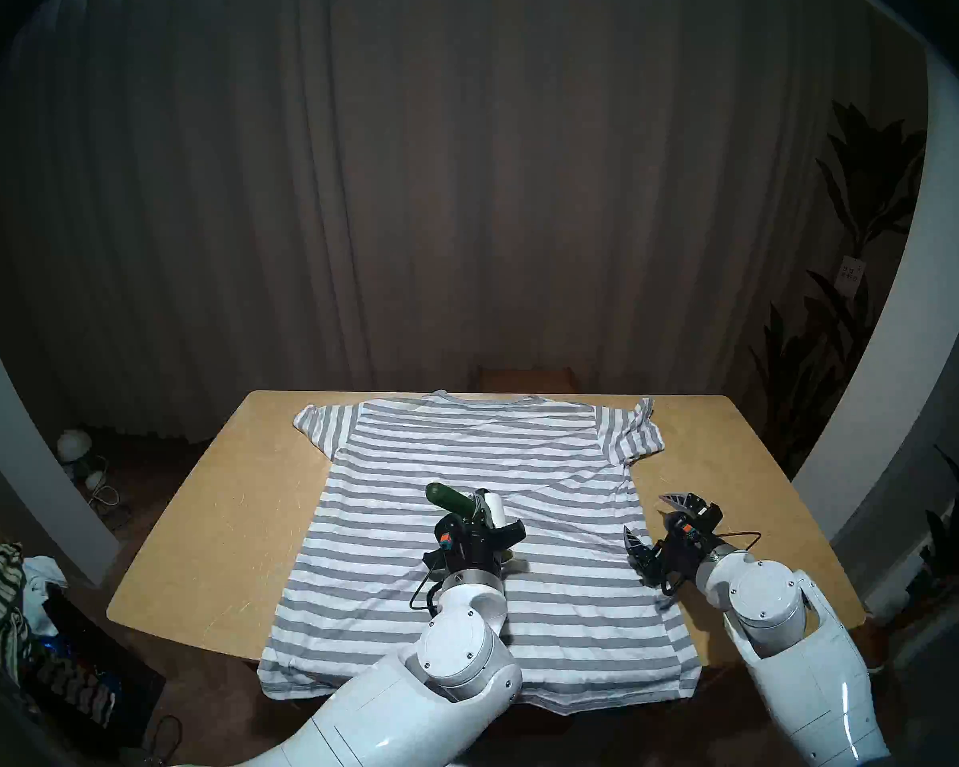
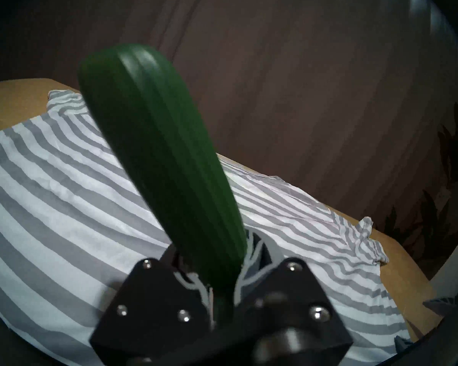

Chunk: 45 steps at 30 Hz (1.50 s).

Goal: Use the fur roller to clean a top

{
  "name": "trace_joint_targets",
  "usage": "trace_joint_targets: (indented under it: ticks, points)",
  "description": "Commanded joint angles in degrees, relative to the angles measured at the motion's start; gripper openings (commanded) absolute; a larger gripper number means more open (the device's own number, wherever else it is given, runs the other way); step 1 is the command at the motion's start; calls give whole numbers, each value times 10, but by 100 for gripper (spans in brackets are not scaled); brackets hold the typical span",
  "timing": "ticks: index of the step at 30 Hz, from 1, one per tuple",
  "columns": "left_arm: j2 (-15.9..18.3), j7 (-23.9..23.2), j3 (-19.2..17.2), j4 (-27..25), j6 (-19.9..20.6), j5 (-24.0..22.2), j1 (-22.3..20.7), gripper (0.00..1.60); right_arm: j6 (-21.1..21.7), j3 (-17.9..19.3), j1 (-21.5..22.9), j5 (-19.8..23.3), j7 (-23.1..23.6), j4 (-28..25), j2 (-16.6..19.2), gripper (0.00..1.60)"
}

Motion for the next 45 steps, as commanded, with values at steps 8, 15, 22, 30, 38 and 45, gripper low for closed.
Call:
trace_joint_targets:
  ticks: [8,15,22,30,38,45]
  points:
    - [69,17,-11,-30,98,-21,20,0,29,0,-18,-5,3,20,3,160]
    - [86,10,-20,-34,108,-35,26,0,33,-1,-20,-12,-6,28,3,160]
    - [102,5,-35,-38,109,-49,33,0,32,-3,-23,-13,-14,33,4,160]
    - [124,3,-54,-46,107,-62,43,0,31,-8,-24,-14,-24,41,6,160]
    - [136,-4,-68,-50,107,-79,53,0,31,-10,-27,-13,-31,46,12,160]
    - [149,-12,-76,-52,105,-89,62,0,30,-9,-27,-10,-36,50,18,160]
